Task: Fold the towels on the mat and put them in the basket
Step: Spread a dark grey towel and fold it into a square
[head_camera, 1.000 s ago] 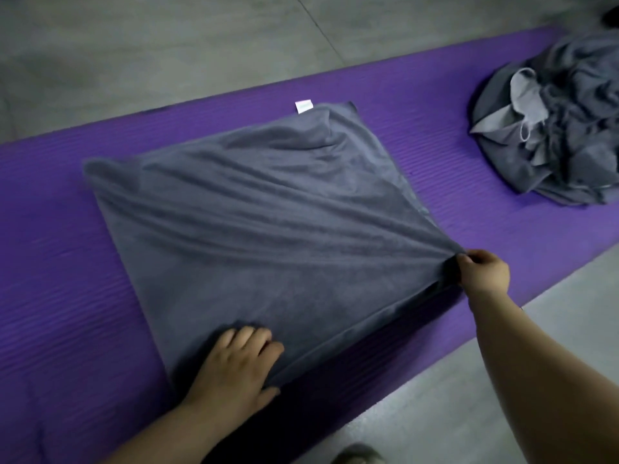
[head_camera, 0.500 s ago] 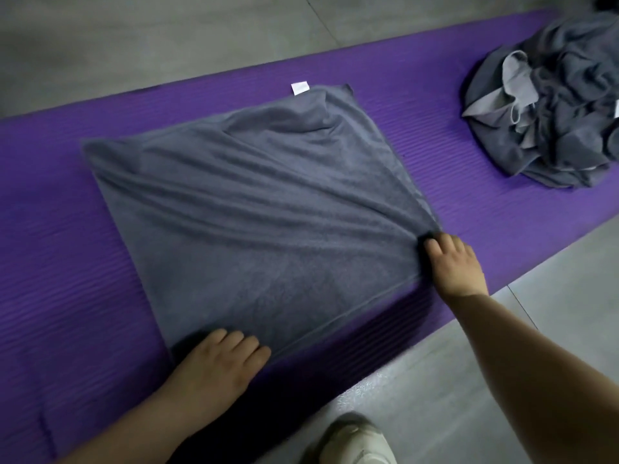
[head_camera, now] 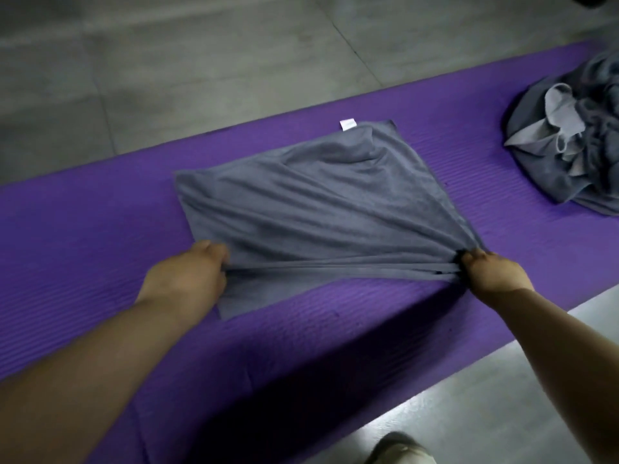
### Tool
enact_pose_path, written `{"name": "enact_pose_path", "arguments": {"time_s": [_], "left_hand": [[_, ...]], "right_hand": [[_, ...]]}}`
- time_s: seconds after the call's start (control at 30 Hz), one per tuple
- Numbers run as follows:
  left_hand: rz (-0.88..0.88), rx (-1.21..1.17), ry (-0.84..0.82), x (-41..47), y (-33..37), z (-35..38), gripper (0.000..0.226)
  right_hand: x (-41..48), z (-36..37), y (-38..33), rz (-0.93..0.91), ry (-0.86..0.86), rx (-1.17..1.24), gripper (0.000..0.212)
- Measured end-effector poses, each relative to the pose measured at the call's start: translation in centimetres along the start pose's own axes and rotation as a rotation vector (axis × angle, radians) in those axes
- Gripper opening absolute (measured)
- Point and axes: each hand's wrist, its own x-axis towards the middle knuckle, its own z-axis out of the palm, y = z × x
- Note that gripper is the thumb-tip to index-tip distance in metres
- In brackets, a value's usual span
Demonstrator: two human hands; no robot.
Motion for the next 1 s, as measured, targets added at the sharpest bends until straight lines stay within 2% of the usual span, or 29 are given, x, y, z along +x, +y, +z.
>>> {"name": "enact_pose_path", "arguments": {"time_s": [0.17, 0.37, 0.5, 0.6, 0.67, 0.73, 0.8, 0.87, 0.97, 1.0], "left_hand": [[-0.073, -0.300, 0.113, 0.7, -0.5, -0.4, 0.014], [-0.110, -0.491, 0.248, 1.3, -2.1, -2.1, 0.015], [-0.159, -0.752, 0.303, 1.7, -5.0, -4.9, 0.030], [-0.229, -0.961, 0.317, 0.8, -7.6, -7.9, 0.035], [-0.246, -1.034, 0.368, 0.1, -8.9, -10.6, 0.035], [-0.266, -1.069, 0.450, -0.5, -9.8, -13.2, 0.032], [-0.289, -1.061, 0.539, -1.1, -10.6, -15.8, 0.021], [-0.302, -1.032, 0.663, -1.6, -11.2, -18.7, 0.018], [-0.347, -0.888, 0.806, -2.4, -11.8, -21.8, 0.026], [-0.336, -0.869, 0.817, -2.8, -11.8, -22.6, 0.026]], "right_hand": [[-1.2, 0.0, -0.4, 0.014, -0.033, 0.027, 0.055], [-2.2, -0.8, -2.4, 0.021, 0.043, -0.031, 0.040], [-3.0, -3.8, -4.0, 0.010, 0.116, 0.120, 0.032], [-4.0, -9.5, -4.0, -0.016, 0.313, 0.348, 0.030], [-5.0, -14.4, -3.8, -0.071, 0.563, 0.508, 0.032], [-5.8, -19.3, -3.2, -0.123, 0.807, 0.540, 0.040], [-7.0, -24.3, -2.6, -0.089, 0.900, 0.557, 0.039], [-7.7, -28.4, -2.3, -0.061, 0.906, 0.537, 0.042], [-7.5, -31.7, -1.7, -0.043, 0.679, 0.227, 0.027], [-7.5, -32.4, -1.6, -0.034, 0.649, 0.200, 0.025]]}}
